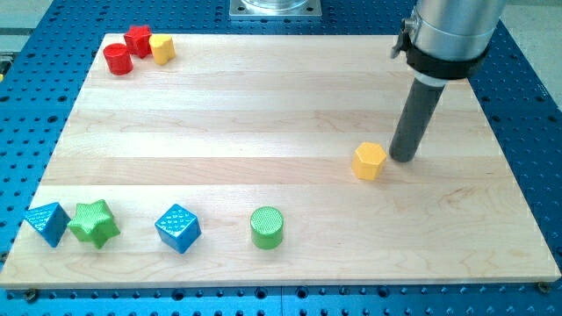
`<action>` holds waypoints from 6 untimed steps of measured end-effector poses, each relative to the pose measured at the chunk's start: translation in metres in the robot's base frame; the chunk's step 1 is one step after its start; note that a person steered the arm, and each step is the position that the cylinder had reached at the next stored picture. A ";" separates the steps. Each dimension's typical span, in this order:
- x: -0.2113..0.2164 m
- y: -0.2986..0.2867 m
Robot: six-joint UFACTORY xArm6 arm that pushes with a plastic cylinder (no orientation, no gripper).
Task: Push the hexagon to the red circle
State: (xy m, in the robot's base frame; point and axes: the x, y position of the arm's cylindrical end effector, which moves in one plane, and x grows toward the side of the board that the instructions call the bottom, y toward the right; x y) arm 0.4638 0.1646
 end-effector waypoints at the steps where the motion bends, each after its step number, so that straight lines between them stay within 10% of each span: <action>1: 0.003 -0.031; 6: 0.069 -0.078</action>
State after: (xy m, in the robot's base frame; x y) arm 0.5329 0.0864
